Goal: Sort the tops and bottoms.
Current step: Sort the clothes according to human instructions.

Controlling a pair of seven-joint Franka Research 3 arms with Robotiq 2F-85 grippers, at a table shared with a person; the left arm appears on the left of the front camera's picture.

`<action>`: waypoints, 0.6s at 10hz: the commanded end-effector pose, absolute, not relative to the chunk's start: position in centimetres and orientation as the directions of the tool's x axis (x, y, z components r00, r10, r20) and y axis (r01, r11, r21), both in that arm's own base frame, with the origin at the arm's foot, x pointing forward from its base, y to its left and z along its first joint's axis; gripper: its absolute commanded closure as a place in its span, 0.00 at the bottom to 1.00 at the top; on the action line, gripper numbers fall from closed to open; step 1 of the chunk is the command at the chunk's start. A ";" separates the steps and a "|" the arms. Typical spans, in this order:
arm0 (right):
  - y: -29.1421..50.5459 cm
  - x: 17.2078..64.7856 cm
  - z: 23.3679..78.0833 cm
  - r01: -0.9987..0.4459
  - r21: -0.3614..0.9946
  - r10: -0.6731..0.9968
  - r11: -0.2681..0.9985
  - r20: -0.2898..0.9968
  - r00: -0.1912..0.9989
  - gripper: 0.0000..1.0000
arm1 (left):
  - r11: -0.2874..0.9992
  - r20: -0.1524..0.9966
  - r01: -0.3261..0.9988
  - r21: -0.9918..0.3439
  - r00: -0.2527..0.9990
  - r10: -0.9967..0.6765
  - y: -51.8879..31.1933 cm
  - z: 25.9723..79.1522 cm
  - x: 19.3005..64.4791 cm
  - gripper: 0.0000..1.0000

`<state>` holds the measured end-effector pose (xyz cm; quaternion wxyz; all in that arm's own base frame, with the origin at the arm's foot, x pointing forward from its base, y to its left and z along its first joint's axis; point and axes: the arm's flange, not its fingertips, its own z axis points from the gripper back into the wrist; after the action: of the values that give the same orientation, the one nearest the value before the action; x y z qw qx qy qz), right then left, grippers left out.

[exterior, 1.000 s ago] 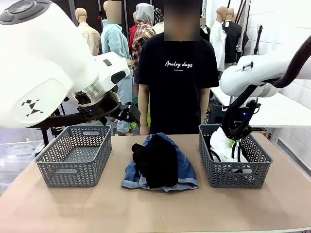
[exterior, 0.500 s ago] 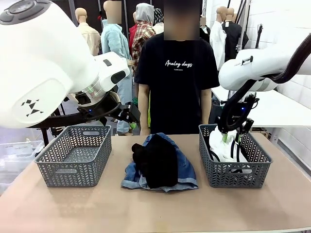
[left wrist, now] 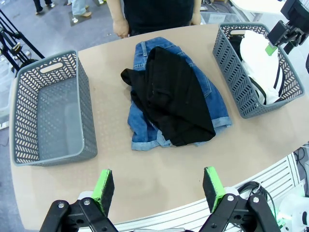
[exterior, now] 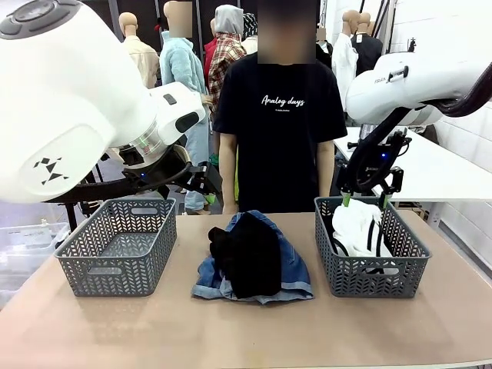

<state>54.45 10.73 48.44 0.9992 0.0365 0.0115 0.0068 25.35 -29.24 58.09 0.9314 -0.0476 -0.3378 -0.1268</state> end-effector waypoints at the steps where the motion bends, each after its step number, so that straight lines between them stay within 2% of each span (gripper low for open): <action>1: 10.7 54.8 47.7 -0.019 0.074 0.020 0.997 -0.021 1.000 0.00 | 0.962 0.644 0.274 -0.011 0.738 -0.203 -29.0 58.0 25.4 0.04; 6: 10.7 54.8 47.7 -0.019 0.074 0.020 0.997 -0.021 1.000 0.00 | 0.962 0.644 0.274 -0.011 0.738 -0.203 -29.0 58.0 25.4 0.04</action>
<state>54.62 10.74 47.89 0.9992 0.0362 0.0157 0.0071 25.35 -29.24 58.09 0.9314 -0.0476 -0.3378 -0.1268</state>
